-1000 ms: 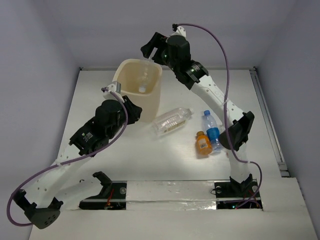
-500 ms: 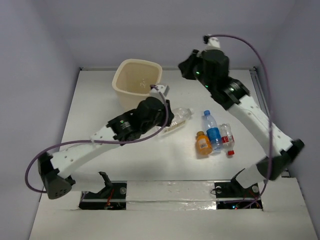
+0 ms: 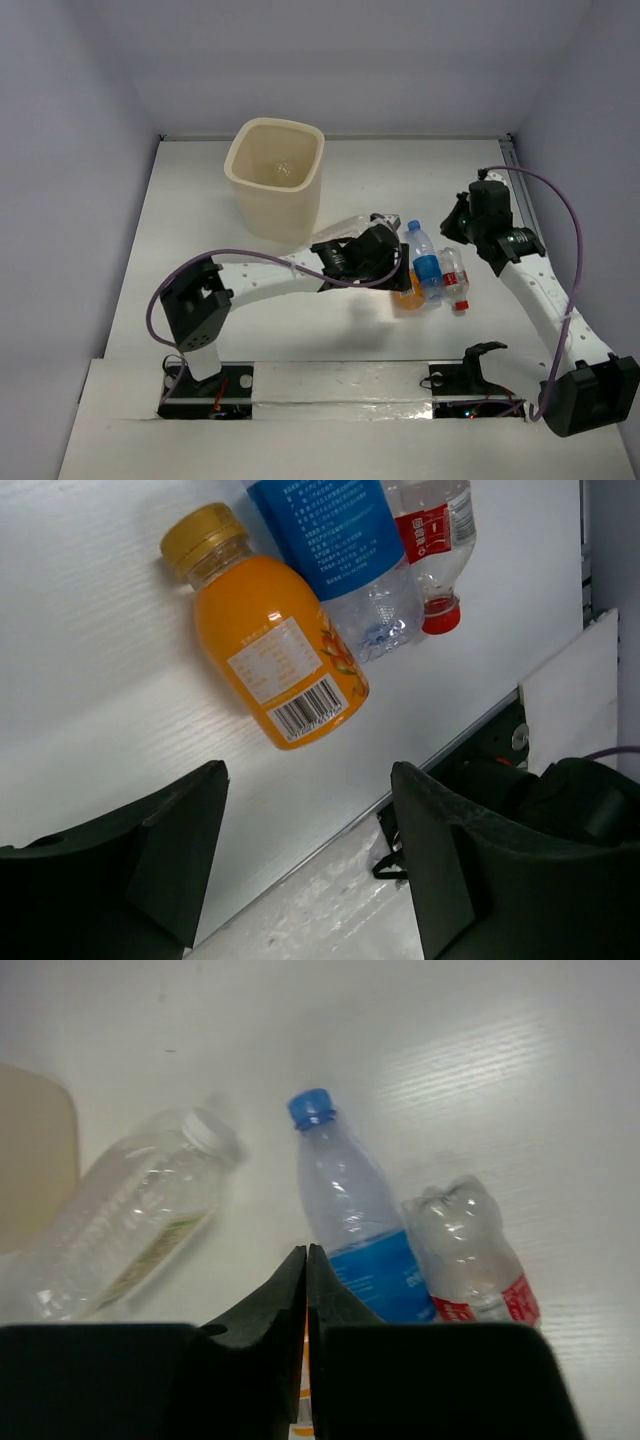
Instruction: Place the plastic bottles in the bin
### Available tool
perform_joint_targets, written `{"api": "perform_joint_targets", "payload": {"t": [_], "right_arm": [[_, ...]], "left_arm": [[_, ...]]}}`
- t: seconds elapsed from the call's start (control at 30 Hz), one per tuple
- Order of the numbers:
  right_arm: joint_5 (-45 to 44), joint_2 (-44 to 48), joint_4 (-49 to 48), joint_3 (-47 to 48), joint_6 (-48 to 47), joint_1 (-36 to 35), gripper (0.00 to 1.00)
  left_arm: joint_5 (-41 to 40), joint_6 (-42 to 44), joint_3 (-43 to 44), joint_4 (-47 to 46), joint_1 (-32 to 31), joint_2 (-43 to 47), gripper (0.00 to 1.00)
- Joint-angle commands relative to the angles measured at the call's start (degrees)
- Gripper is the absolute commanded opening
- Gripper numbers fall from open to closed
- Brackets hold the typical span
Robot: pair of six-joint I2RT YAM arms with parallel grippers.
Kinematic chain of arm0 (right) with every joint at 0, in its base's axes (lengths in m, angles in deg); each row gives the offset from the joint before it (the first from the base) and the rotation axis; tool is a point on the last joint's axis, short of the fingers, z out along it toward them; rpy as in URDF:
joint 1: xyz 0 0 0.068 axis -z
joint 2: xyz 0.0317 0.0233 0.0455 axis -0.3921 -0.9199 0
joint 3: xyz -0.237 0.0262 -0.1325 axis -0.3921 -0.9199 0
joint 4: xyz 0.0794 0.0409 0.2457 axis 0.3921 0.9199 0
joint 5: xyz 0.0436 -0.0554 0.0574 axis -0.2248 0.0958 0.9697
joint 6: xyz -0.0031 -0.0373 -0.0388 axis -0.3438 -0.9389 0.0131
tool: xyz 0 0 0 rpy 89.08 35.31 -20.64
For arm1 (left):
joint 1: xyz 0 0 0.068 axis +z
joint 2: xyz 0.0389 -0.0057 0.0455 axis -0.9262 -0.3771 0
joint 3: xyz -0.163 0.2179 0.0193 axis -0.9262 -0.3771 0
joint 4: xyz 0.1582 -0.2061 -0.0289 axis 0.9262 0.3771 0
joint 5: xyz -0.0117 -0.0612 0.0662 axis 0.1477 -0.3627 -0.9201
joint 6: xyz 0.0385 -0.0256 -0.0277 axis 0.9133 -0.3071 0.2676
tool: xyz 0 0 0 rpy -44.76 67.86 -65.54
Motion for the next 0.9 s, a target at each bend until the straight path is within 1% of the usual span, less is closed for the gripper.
{"api": "perform_joint_targets", "payload": {"t": [0.0,0.03,0.07,0.1,0.17,0.2,0.3,0.33,0.4,0.47,0.6,0.63,0.7,0.77,0.83,0.87], "right_arm": [[2.9,2.5,-0.5,-1.8,-1.5,4.1,0.11],[4.9,1.6,-0.4,-1.9,-2.0,4.7,0.17],[5.5,0.9,-0.2,-1.7,-2.5,5.3,0.24],[6.2,0.2,0.3,-1.0,-3.0,5.3,0.44],[7.5,-1.9,1.2,0.1,-4.6,5.3,0.57],[7.7,-2.4,1.6,0.5,-4.8,5.3,0.69],[7.8,-3.6,2.2,1.3,-6.3,5.3,0.81],[9.9,-3.9,2.1,1.5,-6.8,5.3,0.83],[11.1,-5.8,2.0,1.7,-7.0,5.3,0.85],[12.7,-7.4,1.9,2.2,-7.2,5.3,0.86],[14.0,-12.8,1.0,3.4,-7.7,5.3,0.88],[14.2,-14.9,1.1,3.8,-7.9,5.3,0.88],[14.8,-17.1,1.1,5.0,-8.2,5.3,0.89],[14.8,-19.9,1.1,5.9,-8.5,5.3,0.89],[14.3,-21.6,1.0,7.1,-8.8,5.3,0.89],[14.3,-23.6,1.2,7.6,-8.7,5.3,0.89]], "left_arm": [[4.4,-6.3,3.4,-5.2,-0.2,-3.3,0.65],[4.6,-6.7,3.8,-5.2,-0.2,-4.5,0.72],[4.5,-7.0,4.8,-4.7,-0.2,-6.7,0.74],[4.2,-7.6,5.1,-4.5,-0.2,-7.8,0.75],[2.7,-8.1,6.1,-3.6,-0.2,-10.2,0.78],[2.1,-8.5,6.2,-3.5,-0.2,-10.9,0.78],[0.5,-9.2,6.5,-3.4,-0.2,-13.3,0.8],[0.1,-9.5,6.6,-3.4,-0.2,-13.7,0.8],[-0.5,-10.0,6.6,-3.6,-0.2,-15.0,0.8],[-2.8,-10.5,6.6,-4.2,-0.2,-16.0,0.79],[-4.6,-10.3,6.6,-4.3,-0.2,-17.4,0.73],[-4.9,-10.2,6.3,-4.4,-0.2,-17.5,0.68],[-5.3,-10.2,4.8,-5.3,0.4,-17.4,0.65],[-5.1,-10.2,3.0,-6.7,0.9,-16.7,0.58],[-5.2,-9.8,2.1,-7.4,0.9,-16.2,0.46],[-5.3,-9.5,1.5,-7.4,0.9,-15.8,0.46]]}}
